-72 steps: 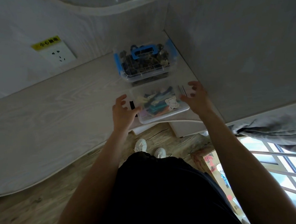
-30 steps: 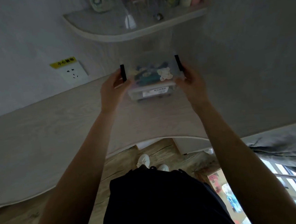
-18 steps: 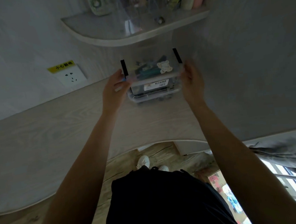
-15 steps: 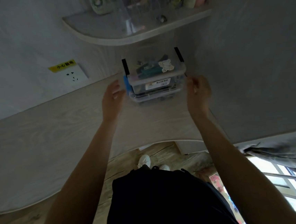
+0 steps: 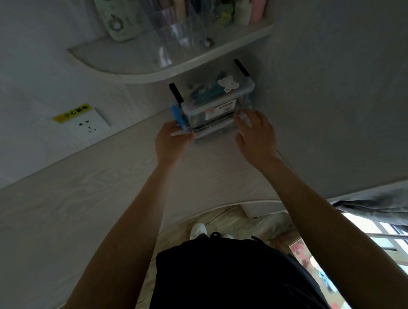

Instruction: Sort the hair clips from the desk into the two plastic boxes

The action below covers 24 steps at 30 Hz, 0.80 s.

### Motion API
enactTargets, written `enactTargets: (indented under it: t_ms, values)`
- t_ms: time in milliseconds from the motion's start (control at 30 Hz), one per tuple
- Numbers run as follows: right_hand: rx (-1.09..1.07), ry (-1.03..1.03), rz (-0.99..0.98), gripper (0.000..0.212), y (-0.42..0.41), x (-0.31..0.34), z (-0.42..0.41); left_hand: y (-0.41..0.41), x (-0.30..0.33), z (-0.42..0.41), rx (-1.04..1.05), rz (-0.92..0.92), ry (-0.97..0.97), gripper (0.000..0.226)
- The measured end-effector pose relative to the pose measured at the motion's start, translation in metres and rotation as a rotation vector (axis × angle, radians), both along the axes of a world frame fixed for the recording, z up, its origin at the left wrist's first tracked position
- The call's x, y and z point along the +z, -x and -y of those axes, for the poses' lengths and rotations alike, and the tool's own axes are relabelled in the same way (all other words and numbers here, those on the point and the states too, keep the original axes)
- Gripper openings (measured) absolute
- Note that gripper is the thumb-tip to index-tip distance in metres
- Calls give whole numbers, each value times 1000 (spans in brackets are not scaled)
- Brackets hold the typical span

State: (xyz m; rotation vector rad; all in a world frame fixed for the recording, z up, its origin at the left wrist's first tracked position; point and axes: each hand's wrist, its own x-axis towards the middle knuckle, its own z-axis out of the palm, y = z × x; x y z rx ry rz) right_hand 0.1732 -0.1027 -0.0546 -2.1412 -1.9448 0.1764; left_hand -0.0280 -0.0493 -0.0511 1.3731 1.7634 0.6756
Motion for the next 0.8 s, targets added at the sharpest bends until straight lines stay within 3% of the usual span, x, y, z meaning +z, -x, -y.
enactTargets:
  t_ms: [200, 400, 667, 800]
  values:
    - [-73, 114, 34, 55, -4, 4, -23, -11, 1, -23, -15, 47, -13, 55]
    - [-63, 218, -22, 62, 0, 2, -40, -5, 2, -37, -98, -74, -78, 57]
    - [-141, 204, -141, 60, 5, 11, -48, 0, 3, -43, -173, -14, -43, 59]
    - [-273, 9, -294, 44, 15, 19, -38, 5, 5, -37, -133, 116, 21, 51]
